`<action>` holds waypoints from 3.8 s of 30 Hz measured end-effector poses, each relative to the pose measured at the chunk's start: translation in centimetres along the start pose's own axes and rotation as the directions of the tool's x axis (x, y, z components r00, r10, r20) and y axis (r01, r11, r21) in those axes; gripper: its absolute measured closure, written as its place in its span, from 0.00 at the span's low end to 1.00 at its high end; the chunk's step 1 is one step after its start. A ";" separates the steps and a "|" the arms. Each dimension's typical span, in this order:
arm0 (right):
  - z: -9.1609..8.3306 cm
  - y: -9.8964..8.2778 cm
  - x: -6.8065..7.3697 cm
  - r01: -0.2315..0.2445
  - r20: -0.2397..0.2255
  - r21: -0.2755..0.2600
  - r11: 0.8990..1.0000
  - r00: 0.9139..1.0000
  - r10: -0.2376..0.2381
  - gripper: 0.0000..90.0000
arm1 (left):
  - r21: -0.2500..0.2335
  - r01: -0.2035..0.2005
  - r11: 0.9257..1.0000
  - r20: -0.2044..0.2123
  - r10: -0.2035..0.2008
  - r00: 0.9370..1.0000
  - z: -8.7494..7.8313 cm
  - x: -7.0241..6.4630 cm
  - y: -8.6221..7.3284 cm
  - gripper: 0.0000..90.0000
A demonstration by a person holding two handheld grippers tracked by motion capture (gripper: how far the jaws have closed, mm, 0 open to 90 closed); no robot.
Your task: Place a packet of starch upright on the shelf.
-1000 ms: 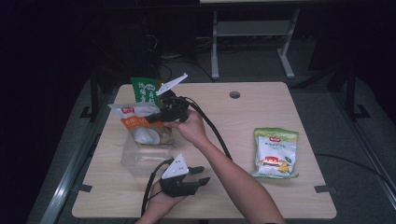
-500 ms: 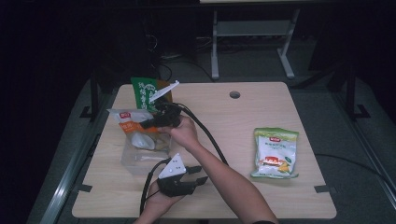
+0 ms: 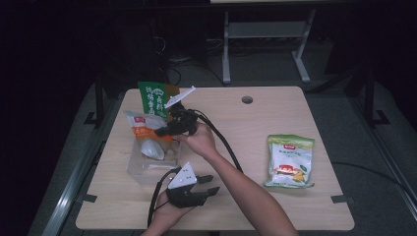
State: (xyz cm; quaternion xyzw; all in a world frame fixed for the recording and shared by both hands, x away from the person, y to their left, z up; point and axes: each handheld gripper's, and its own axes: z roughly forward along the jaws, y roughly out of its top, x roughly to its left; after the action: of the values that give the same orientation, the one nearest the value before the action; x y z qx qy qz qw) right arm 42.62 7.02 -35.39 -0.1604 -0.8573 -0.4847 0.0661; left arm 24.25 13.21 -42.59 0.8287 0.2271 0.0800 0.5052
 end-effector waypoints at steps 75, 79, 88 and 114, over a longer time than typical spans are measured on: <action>-20.4 -13.3 -1.1 -0.206 0.287 0.026 0.978 0.939 0.190 0.47 | 0.061 -0.013 0.998 -0.057 0.017 0.998 1.5 0.0 0.0 0.41; -21.3 -14.5 -1.2 -0.225 0.302 0.029 0.974 0.931 0.206 0.46 | 0.059 -0.008 0.998 -0.060 0.012 0.998 1.5 0.0 -0.1 0.41; -24.0 -17.7 -1.4 -0.283 0.357 0.010 0.959 0.897 0.261 0.45 | 0.056 -0.005 0.998 -0.063 0.009 0.998 1.5 0.0 0.0 0.40; -30.5 -26.7 -2.5 -0.467 0.557 -0.027 0.884 0.727 0.401 0.39 | 0.068 -0.002 0.998 -0.030 0.004 1.000 3.6 -0.4 0.8 0.38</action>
State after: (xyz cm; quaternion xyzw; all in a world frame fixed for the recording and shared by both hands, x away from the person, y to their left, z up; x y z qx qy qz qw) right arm 34.61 -32.26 -41.76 -0.4842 -0.8043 -0.3388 -0.0612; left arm 25.42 9.85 -43.56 0.8446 0.2357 0.0854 0.4731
